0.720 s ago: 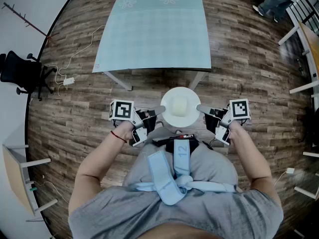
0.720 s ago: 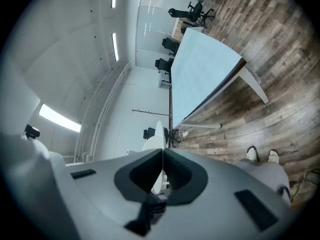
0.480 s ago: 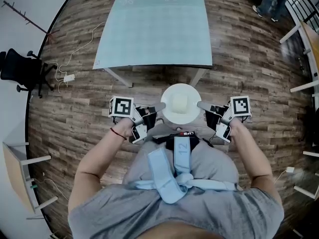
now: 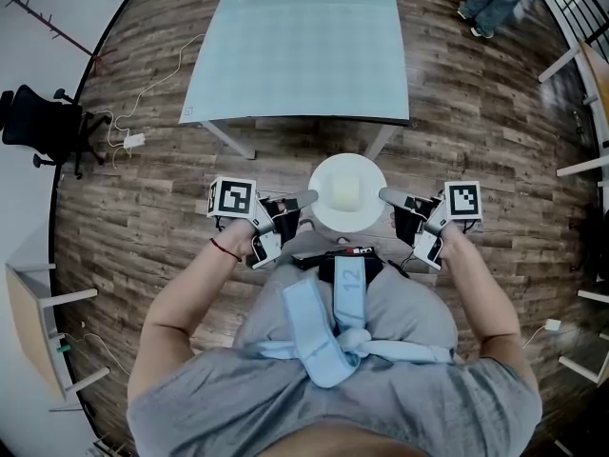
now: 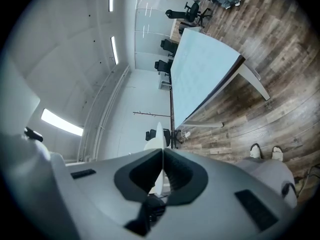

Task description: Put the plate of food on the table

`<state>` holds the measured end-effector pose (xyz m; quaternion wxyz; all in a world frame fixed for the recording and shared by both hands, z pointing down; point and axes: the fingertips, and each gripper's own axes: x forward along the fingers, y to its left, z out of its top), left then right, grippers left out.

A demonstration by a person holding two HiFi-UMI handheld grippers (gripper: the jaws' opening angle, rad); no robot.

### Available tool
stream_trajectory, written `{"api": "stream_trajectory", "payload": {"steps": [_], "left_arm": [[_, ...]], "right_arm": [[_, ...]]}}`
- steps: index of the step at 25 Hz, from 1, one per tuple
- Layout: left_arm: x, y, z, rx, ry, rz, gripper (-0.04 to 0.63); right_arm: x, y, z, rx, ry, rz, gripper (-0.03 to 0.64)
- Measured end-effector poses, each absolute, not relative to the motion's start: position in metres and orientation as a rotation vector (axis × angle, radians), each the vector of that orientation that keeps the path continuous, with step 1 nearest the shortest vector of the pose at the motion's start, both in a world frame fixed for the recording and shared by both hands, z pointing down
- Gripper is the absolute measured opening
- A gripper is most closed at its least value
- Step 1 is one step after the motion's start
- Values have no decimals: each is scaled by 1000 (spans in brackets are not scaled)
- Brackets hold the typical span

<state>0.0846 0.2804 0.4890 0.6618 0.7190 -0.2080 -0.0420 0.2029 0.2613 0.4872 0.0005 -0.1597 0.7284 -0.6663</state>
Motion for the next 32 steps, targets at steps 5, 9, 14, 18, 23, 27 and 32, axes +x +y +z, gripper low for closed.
{"api": "stream_trajectory", "payload": {"steps": [5, 9, 14, 18, 23, 27, 32], "left_arm": [[82, 281, 493, 1616, -481, -88, 29], [84, 283, 490, 1608, -476, -90, 29], [85, 285, 489, 1600, -466, -102, 29], [84, 284, 491, 1599, -468, -100, 29], [84, 283, 489, 1601, -465, -101, 29], [83, 283, 488, 1601, -468, -105, 29], [81, 285, 487, 1600, -475, -110, 29]], "right_arm": [[203, 262, 489, -522, 2265, -2115, 35], [206, 265, 489, -538, 2247, -2126, 37], [206, 267, 488, -546, 2237, -2134, 35], [207, 265, 487, -549, 2253, -2123, 35], [206, 266, 486, -545, 2254, -2128, 36], [205, 266, 485, -538, 2238, -2138, 35], [204, 266, 484, -525, 2249, -2131, 35]]}}
